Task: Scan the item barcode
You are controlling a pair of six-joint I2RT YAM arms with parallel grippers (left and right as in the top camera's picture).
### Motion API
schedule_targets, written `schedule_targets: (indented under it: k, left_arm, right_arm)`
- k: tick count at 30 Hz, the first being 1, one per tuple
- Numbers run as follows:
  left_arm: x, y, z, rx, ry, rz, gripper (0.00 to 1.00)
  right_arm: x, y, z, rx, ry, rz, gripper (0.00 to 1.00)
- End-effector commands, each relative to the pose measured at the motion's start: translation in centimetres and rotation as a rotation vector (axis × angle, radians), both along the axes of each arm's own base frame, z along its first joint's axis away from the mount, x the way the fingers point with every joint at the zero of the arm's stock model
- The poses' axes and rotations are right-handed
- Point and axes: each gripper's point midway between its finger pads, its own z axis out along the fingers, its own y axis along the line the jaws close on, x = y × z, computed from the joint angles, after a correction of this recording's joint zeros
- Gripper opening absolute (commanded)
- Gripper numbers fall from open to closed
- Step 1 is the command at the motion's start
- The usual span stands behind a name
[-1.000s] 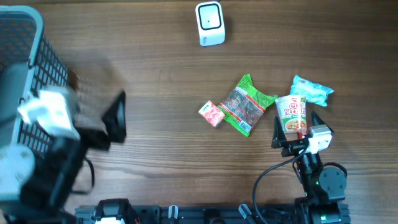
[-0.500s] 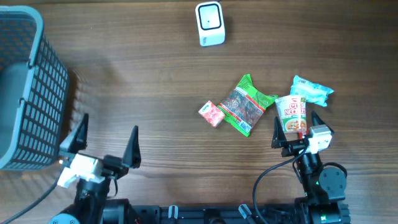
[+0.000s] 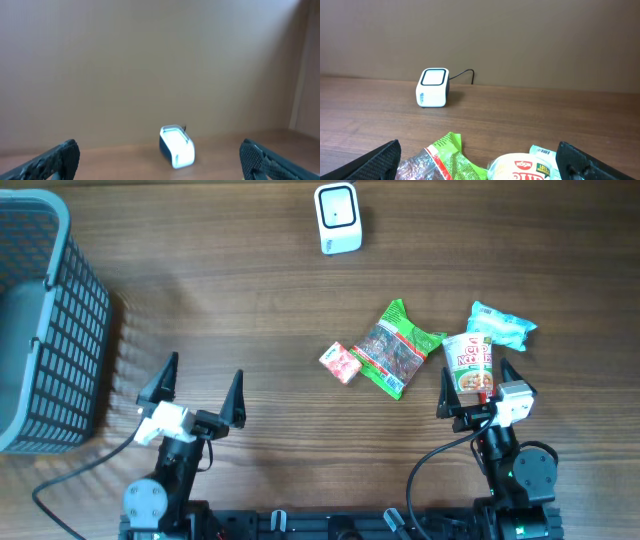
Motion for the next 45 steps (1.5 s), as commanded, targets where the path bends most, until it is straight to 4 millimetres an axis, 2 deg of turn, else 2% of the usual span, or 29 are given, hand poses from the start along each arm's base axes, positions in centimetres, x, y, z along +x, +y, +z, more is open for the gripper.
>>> schedule_targets:
  k: [1,6,8,12,45]
  left_arm:
    - [0.8,0.7,-3.1,-0.017,0.119,0.032,1.00]
    - [1.2,0.9,-7.6,-0.011,0.305,0.047,1.00]
    - [1.3,1.3,-8.7,-0.011,0.349,0.067,1.00]
    - [1.4,2.2,-8.7,-0.010,0.347,0.108,1.00]
    - [1.4,2.2,-8.7,-0.010,0.348,0.107,1.00]
  right_arm:
    - [0.0,-0.3,0.2,0.013,-0.008,-0.014,1.00]
    - [0.0,-0.3,0.2,0.013,-0.008,-0.014,1.00]
    - [0.0,-0.3,0.2,0.013,-0.007,-0.014,1.00]
    - [0.0,-0.3,0.2,0.013,-0.008,-0.014,1.00]
    - [0.0,-0.3,0.2,0.013,-0.008,-0.014,1.00]
